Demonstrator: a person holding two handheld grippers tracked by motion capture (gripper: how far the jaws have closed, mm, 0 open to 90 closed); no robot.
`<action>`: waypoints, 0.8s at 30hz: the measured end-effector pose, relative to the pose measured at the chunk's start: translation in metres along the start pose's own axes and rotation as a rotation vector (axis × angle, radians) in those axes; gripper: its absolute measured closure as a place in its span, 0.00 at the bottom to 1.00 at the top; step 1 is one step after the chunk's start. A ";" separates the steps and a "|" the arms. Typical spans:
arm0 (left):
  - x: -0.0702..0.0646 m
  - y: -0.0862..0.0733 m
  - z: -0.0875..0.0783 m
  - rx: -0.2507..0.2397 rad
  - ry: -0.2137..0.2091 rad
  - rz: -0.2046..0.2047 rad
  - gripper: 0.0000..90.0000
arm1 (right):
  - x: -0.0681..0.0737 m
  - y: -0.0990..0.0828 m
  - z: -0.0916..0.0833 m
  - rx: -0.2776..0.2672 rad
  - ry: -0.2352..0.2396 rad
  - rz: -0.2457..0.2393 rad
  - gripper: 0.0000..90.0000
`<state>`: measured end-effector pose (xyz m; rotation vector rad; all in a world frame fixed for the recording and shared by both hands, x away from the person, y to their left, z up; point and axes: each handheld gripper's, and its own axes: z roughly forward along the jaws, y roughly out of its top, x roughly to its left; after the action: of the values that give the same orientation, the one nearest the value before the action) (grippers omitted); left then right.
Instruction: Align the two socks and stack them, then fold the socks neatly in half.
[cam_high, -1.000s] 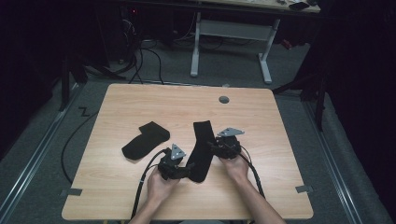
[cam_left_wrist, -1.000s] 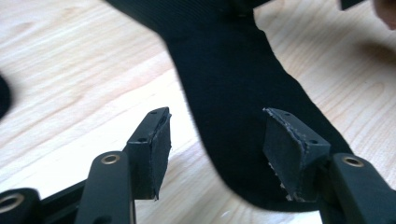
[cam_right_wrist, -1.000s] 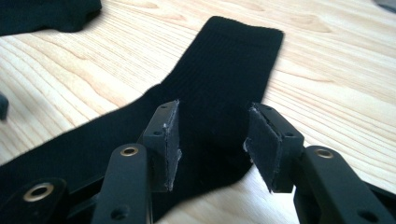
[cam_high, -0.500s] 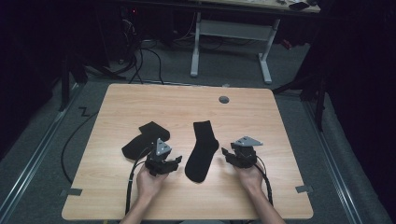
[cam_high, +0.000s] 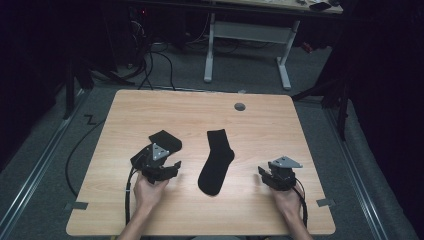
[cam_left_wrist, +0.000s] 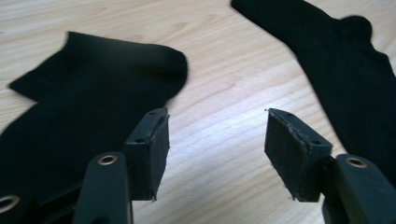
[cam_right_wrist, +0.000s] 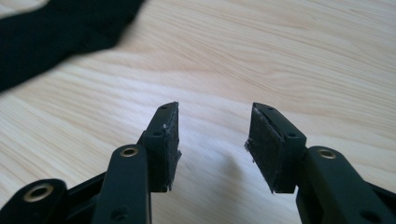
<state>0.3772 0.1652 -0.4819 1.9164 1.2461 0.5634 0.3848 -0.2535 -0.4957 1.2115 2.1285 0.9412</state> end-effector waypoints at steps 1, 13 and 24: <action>0.003 -0.001 0.000 0.002 0.003 -0.008 0.44 | -0.002 -0.003 -0.001 0.006 -0.004 0.002 0.59; 0.033 0.007 -0.011 -0.006 0.047 -0.035 0.42 | -0.026 -0.021 -0.008 0.015 -0.039 0.060 0.52; 0.056 0.013 -0.023 -0.008 0.120 -0.030 0.49 | -0.025 -0.024 -0.007 0.029 -0.046 0.078 0.50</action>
<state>0.3918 0.2209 -0.4597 1.8770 1.3438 0.6751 0.3795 -0.2866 -0.5071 1.3259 2.0790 0.9092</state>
